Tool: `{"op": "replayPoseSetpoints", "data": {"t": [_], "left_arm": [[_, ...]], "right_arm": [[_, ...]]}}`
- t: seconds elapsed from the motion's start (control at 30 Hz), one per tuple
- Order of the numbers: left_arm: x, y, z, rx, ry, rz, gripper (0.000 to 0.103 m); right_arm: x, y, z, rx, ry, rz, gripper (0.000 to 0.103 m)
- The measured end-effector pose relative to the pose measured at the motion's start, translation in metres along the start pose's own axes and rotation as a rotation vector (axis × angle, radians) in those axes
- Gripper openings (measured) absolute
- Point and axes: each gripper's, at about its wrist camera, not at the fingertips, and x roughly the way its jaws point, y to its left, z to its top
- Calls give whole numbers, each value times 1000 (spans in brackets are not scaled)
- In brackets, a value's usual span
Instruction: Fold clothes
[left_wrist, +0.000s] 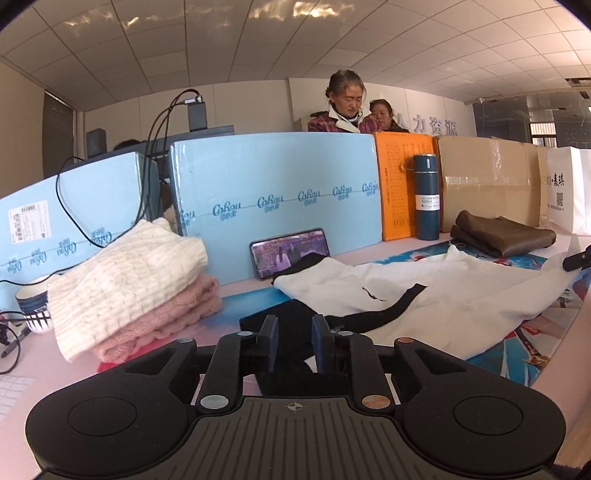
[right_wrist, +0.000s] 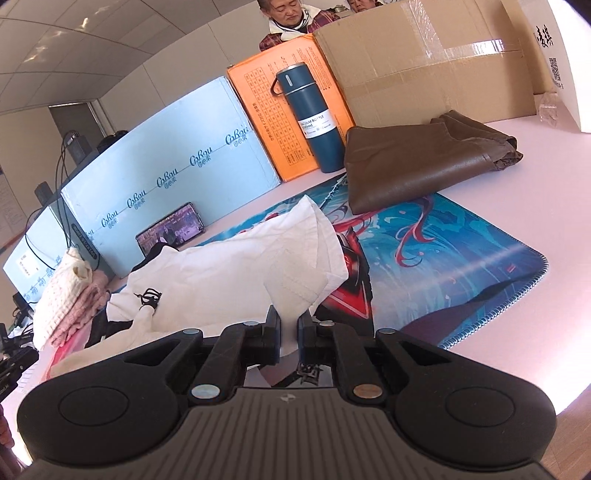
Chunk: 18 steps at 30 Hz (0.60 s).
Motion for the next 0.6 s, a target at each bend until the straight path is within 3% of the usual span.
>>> {"op": "replayPoseSetpoints", "data": {"t": [0.1, 0.13, 0.17, 0.23, 0.37, 0.43, 0.47, 0.5, 0.6], "left_arm": [[14, -18, -6, -13, 36, -103, 72], [19, -24, -7, 3, 53, -121, 74], [24, -31, -9, 25, 73, -129, 77], [34, -36, -12, 43, 118, -129, 77], [46, -38, -21, 37, 181, -126, 77], [46, -38, -25, 29, 186, -117, 67], [46, -39, -27, 36, 184, -104, 32], [44, -39, -27, 56, 177, -83, 14], [31, -31, -19, 43, 111, -61, 6]], "right_arm": [[5, -9, -4, 20, 5, -14, 12], [4, -12, -3, 32, -19, -29, 20], [3, -14, -2, 35, -40, -49, 37], [1, -14, 1, 19, -93, -89, 53], [7, -16, 9, 19, -117, -90, 59], [13, -14, 10, 25, -108, -72, 60], [16, -13, 10, 27, -103, -62, 61], [20, -11, 10, 27, -100, -58, 62], [30, -1, 10, 13, -86, -27, 62]]}}
